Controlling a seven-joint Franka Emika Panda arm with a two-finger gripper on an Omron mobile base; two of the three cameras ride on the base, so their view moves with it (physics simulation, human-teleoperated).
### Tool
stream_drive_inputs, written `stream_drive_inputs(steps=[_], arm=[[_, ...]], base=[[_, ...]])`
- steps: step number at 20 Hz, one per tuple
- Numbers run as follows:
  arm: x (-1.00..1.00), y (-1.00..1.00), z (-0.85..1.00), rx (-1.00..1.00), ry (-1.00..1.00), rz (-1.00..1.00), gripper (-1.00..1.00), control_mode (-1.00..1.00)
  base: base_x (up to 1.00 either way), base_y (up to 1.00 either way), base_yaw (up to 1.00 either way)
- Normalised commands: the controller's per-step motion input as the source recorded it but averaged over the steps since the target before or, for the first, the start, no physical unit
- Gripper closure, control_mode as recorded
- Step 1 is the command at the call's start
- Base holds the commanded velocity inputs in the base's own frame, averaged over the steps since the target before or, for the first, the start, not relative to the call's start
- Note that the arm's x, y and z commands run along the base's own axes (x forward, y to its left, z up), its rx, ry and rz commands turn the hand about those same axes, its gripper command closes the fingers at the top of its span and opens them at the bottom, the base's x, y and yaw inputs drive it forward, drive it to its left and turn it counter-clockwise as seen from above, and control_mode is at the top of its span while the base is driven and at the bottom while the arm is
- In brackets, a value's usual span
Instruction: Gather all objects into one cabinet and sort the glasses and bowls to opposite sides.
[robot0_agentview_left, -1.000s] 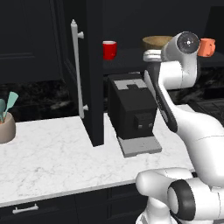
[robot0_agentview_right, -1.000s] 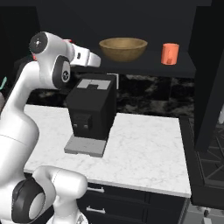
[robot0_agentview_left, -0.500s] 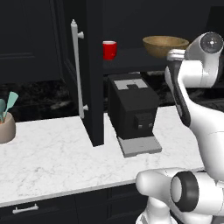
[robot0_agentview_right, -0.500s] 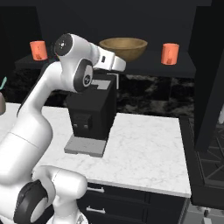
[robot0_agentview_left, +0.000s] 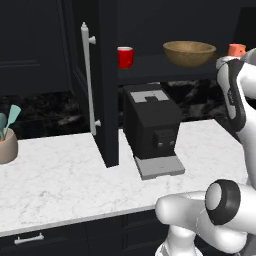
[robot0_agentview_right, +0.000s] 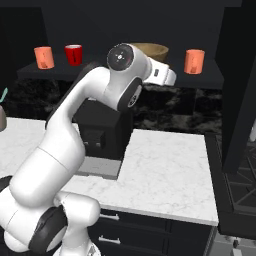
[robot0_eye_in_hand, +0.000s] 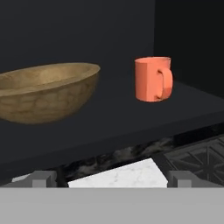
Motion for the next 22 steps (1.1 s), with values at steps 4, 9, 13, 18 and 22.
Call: stream_drive_inputs(steps=[4,9,13,18,22], arm=[[0.04,-0.54,0.00,0.00,0.00,0.00,-1.00,-1.00],[0.17,-0.39,0.04,0.00,0.00,0.00,-1.00,-1.00],[0.19,-0.29,0.07,0.00,0.00,0.00,-1.00,-1.00],[0.41,-0.12,0.07,0.00,0.00,0.00,-1.00,-1.00],[0.51,-0.18,0.01,0.00,0.00,0.00,-1.00,-1.00]], base=[[0.00,0.00,0.00],[0.00,0.00,0.00],[0.00,0.00,0.00],[0.00,0.00,0.00],[0.00,0.00,0.00]])
